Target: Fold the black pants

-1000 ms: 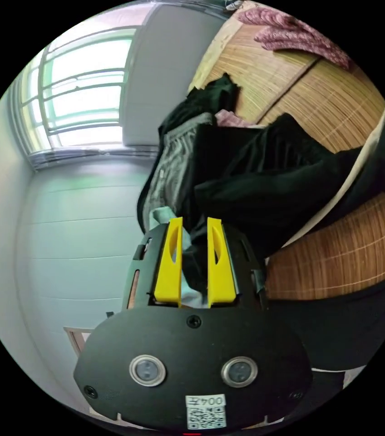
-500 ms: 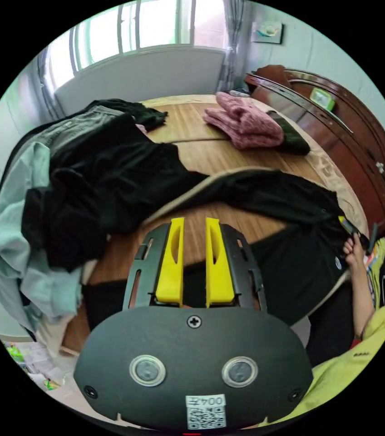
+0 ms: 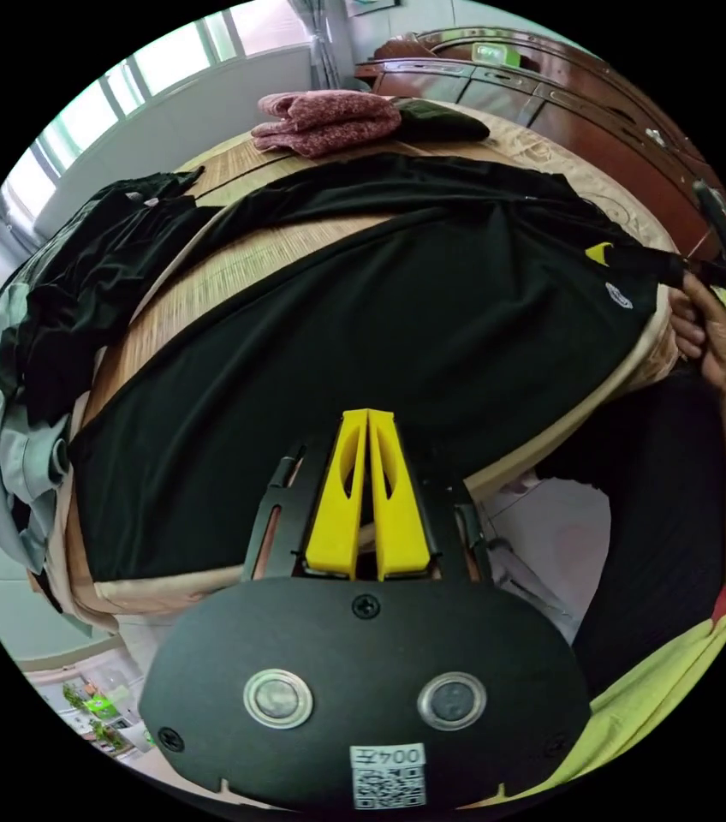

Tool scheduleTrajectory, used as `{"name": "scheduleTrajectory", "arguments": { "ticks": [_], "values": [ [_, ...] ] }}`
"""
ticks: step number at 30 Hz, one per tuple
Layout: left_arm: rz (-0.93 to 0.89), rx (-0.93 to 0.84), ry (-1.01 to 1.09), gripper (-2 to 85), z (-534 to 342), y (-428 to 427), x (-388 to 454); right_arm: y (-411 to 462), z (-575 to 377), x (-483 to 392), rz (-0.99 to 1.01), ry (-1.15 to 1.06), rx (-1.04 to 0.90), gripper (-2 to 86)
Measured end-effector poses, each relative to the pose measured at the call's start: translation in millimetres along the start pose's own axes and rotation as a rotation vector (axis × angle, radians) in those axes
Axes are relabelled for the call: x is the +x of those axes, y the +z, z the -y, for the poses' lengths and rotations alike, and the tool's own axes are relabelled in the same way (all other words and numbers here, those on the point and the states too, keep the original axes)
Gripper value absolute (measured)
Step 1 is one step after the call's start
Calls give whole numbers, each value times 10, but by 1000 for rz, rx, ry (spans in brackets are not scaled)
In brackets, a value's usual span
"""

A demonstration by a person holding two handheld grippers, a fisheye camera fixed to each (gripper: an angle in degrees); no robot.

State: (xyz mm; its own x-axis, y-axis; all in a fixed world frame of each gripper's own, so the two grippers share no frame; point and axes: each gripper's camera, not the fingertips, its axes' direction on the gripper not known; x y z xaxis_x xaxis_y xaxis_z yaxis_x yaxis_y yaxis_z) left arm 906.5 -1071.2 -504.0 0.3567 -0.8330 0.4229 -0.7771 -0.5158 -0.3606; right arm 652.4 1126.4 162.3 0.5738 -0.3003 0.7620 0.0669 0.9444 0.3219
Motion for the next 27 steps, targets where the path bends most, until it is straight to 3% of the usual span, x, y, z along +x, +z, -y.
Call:
{"name": "scheduleTrajectory", "arguments": {
  "ticks": [3, 8, 20, 27],
  "values": [
    [3, 23, -41, 2, -41, 33, -81, 199, -265, -28, 31, 48, -62, 102],
    [65, 13, 18, 2, -57, 91, -110, 383, -467, -112, -19, 59, 39, 53],
    [66, 18, 24, 2, -220, 111, -352, 535, -632, -499, -65, -67, 111, 94],
    [124, 7, 62, 2, -268, 72, -379, 390, -672, -378, -127, 63, 173, 25]
  ]
}}
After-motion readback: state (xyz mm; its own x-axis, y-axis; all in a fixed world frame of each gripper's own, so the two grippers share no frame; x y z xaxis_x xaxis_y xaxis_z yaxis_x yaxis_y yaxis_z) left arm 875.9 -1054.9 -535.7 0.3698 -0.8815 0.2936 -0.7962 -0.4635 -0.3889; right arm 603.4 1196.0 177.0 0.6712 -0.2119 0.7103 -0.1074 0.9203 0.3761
